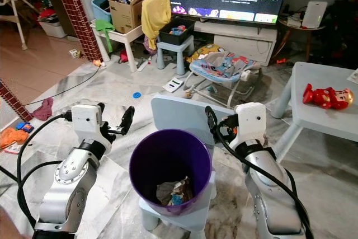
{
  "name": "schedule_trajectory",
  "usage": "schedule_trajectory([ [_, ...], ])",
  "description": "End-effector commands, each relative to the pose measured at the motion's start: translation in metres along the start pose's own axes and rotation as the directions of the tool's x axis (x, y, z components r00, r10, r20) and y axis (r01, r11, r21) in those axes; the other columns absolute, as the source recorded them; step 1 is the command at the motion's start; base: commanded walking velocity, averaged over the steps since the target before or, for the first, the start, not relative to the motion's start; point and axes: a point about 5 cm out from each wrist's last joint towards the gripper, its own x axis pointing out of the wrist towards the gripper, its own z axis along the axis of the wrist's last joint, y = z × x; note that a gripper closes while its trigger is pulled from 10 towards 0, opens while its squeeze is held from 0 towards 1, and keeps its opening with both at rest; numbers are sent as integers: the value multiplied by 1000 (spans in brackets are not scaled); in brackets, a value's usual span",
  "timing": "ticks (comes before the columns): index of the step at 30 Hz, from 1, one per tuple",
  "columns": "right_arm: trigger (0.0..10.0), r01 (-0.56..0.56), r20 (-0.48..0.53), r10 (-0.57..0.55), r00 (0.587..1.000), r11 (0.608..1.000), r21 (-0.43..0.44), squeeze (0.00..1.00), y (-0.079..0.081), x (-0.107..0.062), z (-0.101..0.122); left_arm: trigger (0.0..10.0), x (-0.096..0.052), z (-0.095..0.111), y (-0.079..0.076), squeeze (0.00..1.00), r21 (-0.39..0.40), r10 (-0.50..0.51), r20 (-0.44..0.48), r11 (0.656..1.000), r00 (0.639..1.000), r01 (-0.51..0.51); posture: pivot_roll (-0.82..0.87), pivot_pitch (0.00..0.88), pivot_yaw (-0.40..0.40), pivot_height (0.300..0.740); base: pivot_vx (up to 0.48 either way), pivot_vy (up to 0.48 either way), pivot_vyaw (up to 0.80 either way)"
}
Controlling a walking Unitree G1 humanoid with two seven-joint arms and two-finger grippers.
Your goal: Picking trash to rubbish bin
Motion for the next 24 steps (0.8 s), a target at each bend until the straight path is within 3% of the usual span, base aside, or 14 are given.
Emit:
schedule_trajectory([
  [1,10000,-21,18,21,1000,1000,0,0,4,2,6,10000,0,-2,3,0,8,7,-19,1000,1000,-7,-36,0,34,740,0,412,0],
  [14,10000,-27,21,27,999,1000,1,0,5,3,6,10000,0,-4,4,0,10,11,-29,1000,1000,-11,-33,0,36,740,0,399,0],
  [24,10000,-29,19,29,999,1000,5,0,6,3,6,10000,-1,-5,5,0,11,15,-31,1000,999,-15,-30,0,36,740,0,0,0],
])
